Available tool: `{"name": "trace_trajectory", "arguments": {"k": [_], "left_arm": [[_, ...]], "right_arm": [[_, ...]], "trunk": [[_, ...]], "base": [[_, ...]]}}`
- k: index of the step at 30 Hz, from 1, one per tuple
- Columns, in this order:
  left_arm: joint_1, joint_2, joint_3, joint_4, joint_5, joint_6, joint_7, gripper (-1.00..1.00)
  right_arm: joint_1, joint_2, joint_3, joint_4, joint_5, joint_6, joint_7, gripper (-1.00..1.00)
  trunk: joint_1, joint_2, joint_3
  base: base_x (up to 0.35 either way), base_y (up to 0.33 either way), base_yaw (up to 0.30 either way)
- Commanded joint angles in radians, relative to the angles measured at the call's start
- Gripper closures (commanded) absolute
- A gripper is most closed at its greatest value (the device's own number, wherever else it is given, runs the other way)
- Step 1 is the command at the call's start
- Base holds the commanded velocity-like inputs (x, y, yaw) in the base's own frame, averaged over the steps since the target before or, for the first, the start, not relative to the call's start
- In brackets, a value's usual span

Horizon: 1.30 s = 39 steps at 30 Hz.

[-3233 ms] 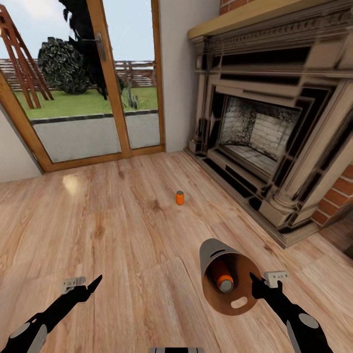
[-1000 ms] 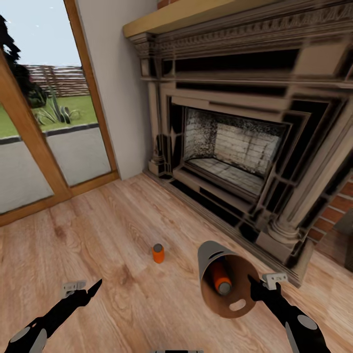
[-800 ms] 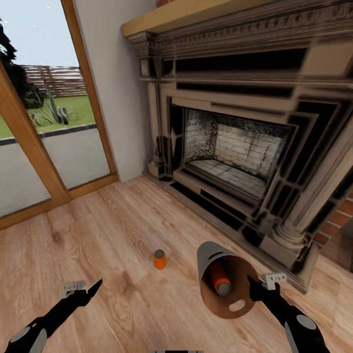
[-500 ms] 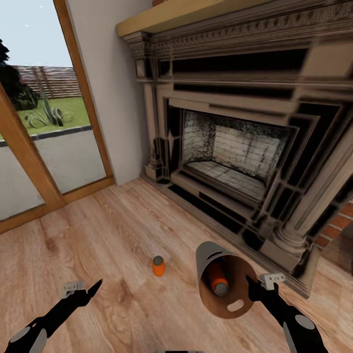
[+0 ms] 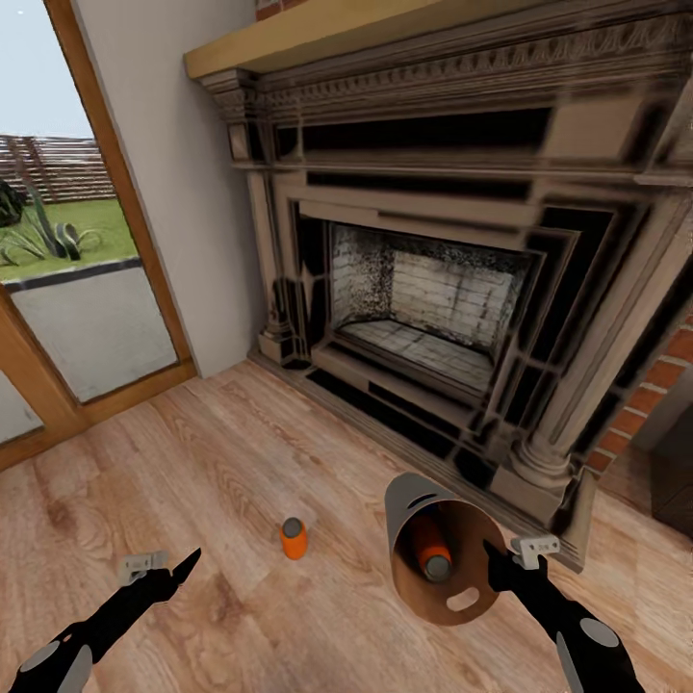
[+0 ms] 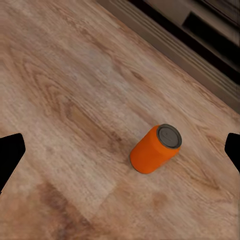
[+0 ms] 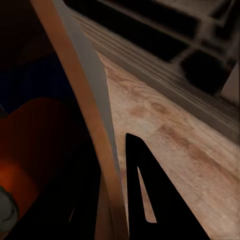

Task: Put the three can of soda from the living room inside the tash can in the kitchen.

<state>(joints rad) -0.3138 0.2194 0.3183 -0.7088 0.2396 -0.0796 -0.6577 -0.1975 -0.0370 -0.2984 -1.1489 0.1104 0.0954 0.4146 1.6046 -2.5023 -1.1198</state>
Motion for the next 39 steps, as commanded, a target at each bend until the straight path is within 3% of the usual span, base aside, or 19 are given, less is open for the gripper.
{"name": "trace_trajectory", "arguments": {"k": [1,4,10,12,30,36,39], "left_arm": [[0.000,0.000,0.000,0.000,0.000,0.001,0.000,-1.00],[0.000,0.001,-0.003,0.000,-0.001,0.003,-0.003,-1.00],[-0.001,0.000,-0.076,-0.001,0.003,0.000,-0.001,-1.00],[-0.001,0.000,-0.085,-0.001,0.004,0.000,-0.001,-1.00],[-0.001,0.000,-0.096,-0.003,0.004,-0.003,0.000,-1.00],[0.000,0.000,-0.099,-0.004,0.004,-0.003,0.000,-1.00],[-0.001,0.000,-0.100,-0.004,0.004,-0.003,0.000,-1.00]], "right_arm": [[0.000,0.000,0.000,-0.001,-0.011,0.001,0.006,1.00],[0.000,0.000,-0.001,0.000,-0.013,0.001,0.006,1.00],[0.000,-0.001,-0.007,0.005,-0.046,0.001,0.006,1.00],[0.000,-0.001,-0.008,0.014,-0.049,0.001,0.006,1.00],[0.000,-0.010,-0.018,0.032,-0.075,0.000,0.006,1.00],[0.000,-0.018,-0.099,0.033,-0.078,0.001,0.007,1.00],[0.000,-0.024,-0.117,0.033,-0.079,0.001,0.007,1.00]], "trunk": [[0.000,0.000,0.001],[0.000,0.000,0.005],[0.000,0.000,0.011],[0.000,0.000,0.014],[0.000,0.000,0.034],[0.000,0.000,0.041],[0.000,0.000,0.044]], "base": [[0.078,0.235,-0.205],[0.044,0.273,-0.204],[0.012,0.308,-0.204],[0.002,0.319,-0.203],[0.000,0.321,-0.200],[0.051,0.125,-0.196],[0.077,0.025,-0.196]]}}
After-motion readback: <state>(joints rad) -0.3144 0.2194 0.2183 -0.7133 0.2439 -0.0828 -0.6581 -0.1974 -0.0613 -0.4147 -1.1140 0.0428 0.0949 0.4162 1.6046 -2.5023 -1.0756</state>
